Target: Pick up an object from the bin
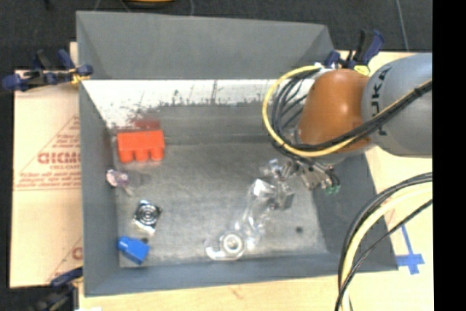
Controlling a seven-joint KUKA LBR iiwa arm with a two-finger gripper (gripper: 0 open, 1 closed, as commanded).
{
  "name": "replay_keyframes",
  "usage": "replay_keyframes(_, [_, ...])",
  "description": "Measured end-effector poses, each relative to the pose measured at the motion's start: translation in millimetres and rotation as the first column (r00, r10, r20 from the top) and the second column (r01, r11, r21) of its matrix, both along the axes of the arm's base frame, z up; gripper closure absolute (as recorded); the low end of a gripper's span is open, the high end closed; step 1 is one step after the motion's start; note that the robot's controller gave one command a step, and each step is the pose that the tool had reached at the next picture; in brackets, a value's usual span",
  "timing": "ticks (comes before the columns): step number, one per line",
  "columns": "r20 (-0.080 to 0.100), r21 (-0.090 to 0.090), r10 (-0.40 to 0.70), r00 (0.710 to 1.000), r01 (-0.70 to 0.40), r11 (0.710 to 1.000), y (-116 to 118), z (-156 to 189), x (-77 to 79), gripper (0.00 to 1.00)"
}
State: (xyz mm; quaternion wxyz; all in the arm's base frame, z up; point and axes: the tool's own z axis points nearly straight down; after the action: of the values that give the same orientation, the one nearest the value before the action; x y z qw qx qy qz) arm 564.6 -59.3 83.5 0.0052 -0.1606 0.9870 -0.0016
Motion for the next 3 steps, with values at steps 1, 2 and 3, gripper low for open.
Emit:
replay_keyframes(1, [0.000, -0.001, 0.055, 0.998, -0.055, 0.998, -1, 121, -6.0, 1.00])
replay_keyframes(2, [-0.012, 0.002, -0.138, 0.990, 0.138, 0.990, 1, 56, -45.1, 1.00])
replay_keyframes(3, [-0.008, 0.002, -0.136, 0.991, 0.136, 0.991, 1, 58, -43.8, 0.00])
